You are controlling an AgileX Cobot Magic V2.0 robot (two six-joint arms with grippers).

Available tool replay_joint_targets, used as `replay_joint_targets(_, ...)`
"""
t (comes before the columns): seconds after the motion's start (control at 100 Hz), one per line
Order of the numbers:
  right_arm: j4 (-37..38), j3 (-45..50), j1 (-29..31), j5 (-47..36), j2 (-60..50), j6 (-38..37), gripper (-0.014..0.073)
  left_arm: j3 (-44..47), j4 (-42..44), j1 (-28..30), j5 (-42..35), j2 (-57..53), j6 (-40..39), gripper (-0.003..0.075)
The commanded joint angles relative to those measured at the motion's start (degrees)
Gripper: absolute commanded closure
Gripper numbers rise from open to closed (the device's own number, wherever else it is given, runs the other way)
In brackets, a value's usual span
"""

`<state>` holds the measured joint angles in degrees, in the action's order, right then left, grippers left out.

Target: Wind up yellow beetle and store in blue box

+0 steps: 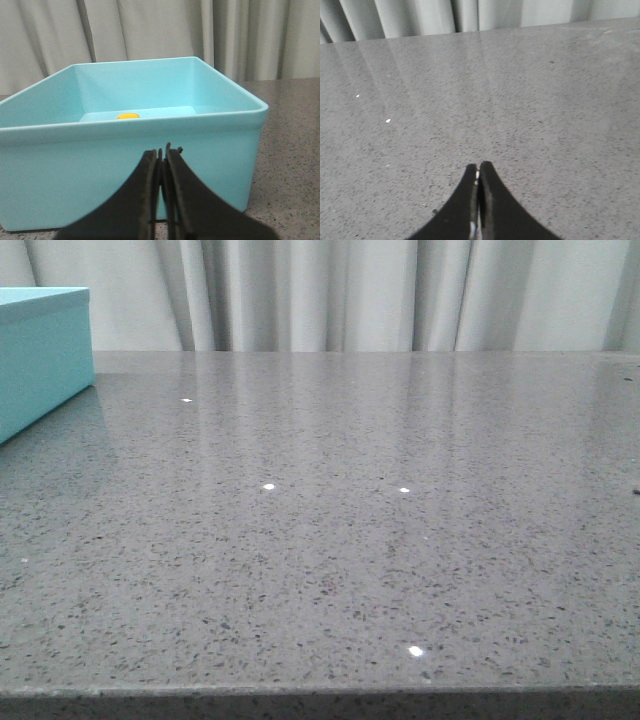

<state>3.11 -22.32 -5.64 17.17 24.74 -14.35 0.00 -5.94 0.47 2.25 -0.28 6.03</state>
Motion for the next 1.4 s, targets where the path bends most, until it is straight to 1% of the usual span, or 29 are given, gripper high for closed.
replay_joint_targets(0.0,1.01,-1.65,0.68,-4.51,-0.24,0.42,0.0708,1.28,-0.09,-0.40,-3.86,-1.90,-0.41,0.0738)
replay_joint_targets(0.08,1.72,-1.65,0.87,-4.74,-0.54,0.42,0.0708,1.28,-0.09,-0.40,-3.86,-1.90,-0.41,0.0738)
replay_joint_targets(0.16,4.30,-1.03,1.75,-6.11,-1.38,0.42,0.0708,1.28,-0.09,-0.40,-3.86,-1.90,-0.41,0.0738)
replay_joint_targets(0.21,5.36,0.24,2.12,-8.37,-2.40,0.42,0.0708,1.28,-0.09,-0.40,-3.86,-1.90,-0.41,0.0739)
replay_joint_targets(0.33,5.81,6.00,2.74,-18.27,-5.67,0.42,0.0708,1.28,-0.09,-0.40,-3.86,-1.90,-0.41,0.0738)
replay_joint_targets(0.38,5.99,8.91,3.04,-20.83,-7.71,0.42,0.0708,1.28,-0.09,-0.40,-3.86,-1.90,-0.41,0.0738)
replay_joint_targets(0.43,5.99,11.01,3.53,-21.68,-9.87,0.42,0.0708,1.28,-0.09,-0.40,-3.86,-1.90,-0.41,0.0738)
replay_joint_targets(0.6,4.28,16.14,4.05,-20.17,-15.77,1.18,0.0708,1.28,-0.09,-0.40,-3.86,-1.90,-0.41,0.0738)
replay_joint_targets(0.84,3.53,23.18,4.05,-21.00,-23.28,1.97,0.0708,1.28,-0.09,-0.40,-3.86,-1.90,-0.41,0.0739)
replay_joint_targets(0.88,3.41,23.03,4.05,-18.03,-24.88,2.17,0.0708,1.28,-0.09,-0.40,-3.86,-1.90,-0.41,0.0738)
replay_joint_targets(0.94,3.41,23.03,4.05,-16.67,-26.84,2.95,0.0708,1.28,-0.09,-0.40,-3.86,-1.90,-0.41,0.0738)
replay_joint_targets(1.39,3.41,23.03,4.05,-16.47,-26.57,3.02,0.0708,1.28,-0.09,-0.40,-3.86,-1.78,-0.41,0.0738)
